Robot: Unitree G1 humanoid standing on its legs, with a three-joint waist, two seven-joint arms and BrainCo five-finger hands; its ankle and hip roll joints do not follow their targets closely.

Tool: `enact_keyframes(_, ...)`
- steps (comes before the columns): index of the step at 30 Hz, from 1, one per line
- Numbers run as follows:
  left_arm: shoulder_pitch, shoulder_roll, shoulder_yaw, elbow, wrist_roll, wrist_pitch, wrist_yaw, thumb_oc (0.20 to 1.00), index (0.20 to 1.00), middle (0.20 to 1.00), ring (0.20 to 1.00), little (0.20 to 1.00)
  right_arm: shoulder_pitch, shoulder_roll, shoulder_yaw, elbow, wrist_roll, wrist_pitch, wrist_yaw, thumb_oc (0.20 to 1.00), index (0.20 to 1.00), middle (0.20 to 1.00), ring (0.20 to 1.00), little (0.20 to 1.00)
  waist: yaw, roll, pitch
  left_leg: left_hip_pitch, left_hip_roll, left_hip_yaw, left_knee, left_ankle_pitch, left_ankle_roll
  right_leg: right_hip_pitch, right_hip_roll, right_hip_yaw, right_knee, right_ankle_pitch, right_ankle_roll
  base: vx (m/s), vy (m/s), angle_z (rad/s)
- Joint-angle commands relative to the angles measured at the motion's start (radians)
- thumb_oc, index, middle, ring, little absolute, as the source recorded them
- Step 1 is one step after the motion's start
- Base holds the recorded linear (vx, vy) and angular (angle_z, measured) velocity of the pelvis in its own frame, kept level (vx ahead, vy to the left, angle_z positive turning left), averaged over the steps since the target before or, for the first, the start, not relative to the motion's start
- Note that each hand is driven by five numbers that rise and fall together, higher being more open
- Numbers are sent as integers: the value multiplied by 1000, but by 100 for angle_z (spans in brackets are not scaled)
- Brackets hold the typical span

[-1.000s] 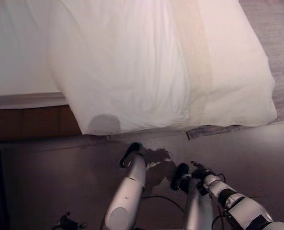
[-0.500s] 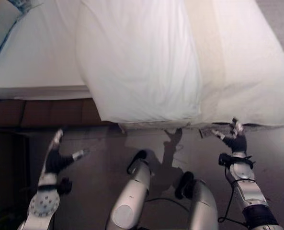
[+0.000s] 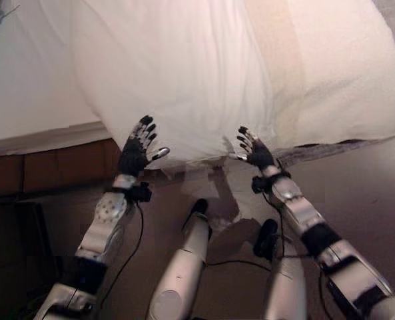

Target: Make the bed

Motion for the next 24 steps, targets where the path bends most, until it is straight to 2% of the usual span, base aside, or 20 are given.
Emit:
enact_keyframes(1,-39,13,-1,28,-70,-29,9,1000,1000,1000,1000,1000,-104,19,15,65,73,-5,23,1000,1000,1000,1000,1000,-8,1,-27,-82,42,-26,-84,75,32,-48,-3,48,-63,22,42,68,-45,-12)
enact_keyframes(6,-192,-5,-42,145,-130,-36,43,1000,1000,1000,1000,1000,-293,64,59,177,99,-1,2,1000,1000,1000,1000,1000,-20,-8,-27,-182,36,-19,6,53,28,-158,17,75,27,-10,28,2,0,-2)
enact_keyframes(13,-313,8,-60,206,-142,-56,69,1000,1000,1000,1000,1000,-431,63,97,245,111,-19,-13,1000,1000,1000,1000,1000,-20,-22,-27,-269,16,-24,96,30,31,-251,33,90,129,-52,12,27,-18,-3)
enact_keyframes(15,-336,22,-57,243,-142,-62,79,1000,1000,1000,1000,1000,-477,47,103,312,74,-19,-34,1000,1000,1000,1000,1000,-16,-21,-27,-287,12,-25,117,23,30,-269,34,90,150,-63,9,27,-12,4)
enact_keyframes(16,-335,44,-48,293,-141,-56,84,1000,1000,1000,1000,1000,-500,24,88,392,52,-7,-56,1000,1000,1000,1000,1000,-13,-21,-27,-296,8,-27,126,18,31,-280,39,89,164,-70,9,28,-19,4)
enact_keyframes(17,-336,44,-48,294,-141,-56,83,1000,1000,1000,1000,1000,-502,25,87,394,52,-7,-55,1000,1000,1000,1000,1000,-13,-21,-27,-297,8,-27,127,17,31,-281,39,89,165,-71,9,38,-13,3)
enact_keyframes(18,-311,91,-15,353,-121,-49,98,1000,1000,1000,1000,1000,-518,-17,58,483,29,4,-77,1000,1000,1000,1000,1000,-6,-20,-27,-303,6,-30,136,12,32,-286,40,87,174,-77,7,0,0,0)
enact_keyframes(20,-296,118,8,384,-122,-50,103,1000,1000,1000,1000,1000,-524,-32,53,517,10,9,-80,1000,1000,1000,1000,1000,-3,-20,-27,-306,6,-30,138,9,31,-285,41,86,177,-79,7,4,-3,-2)
enact_keyframes(22,-252,187,88,492,-130,-45,117,1000,1000,1000,1000,1000,-527,-104,26,598,-25,25,-94,1000,1000,1000,1000,1000,4,-18,-27,-314,2,-33,145,5,31,-287,44,82,188,-90,6,0,0,0)
enact_keyframes(24,-239,211,117,528,-138,-46,120,1000,1000,1000,1000,1000,-522,-122,15,610,-32,26,-98,1000,1000,1000,1000,1000,4,-20,-27,-320,1,-34,152,3,30,-291,45,84,195,-94,6,22,-13,7)
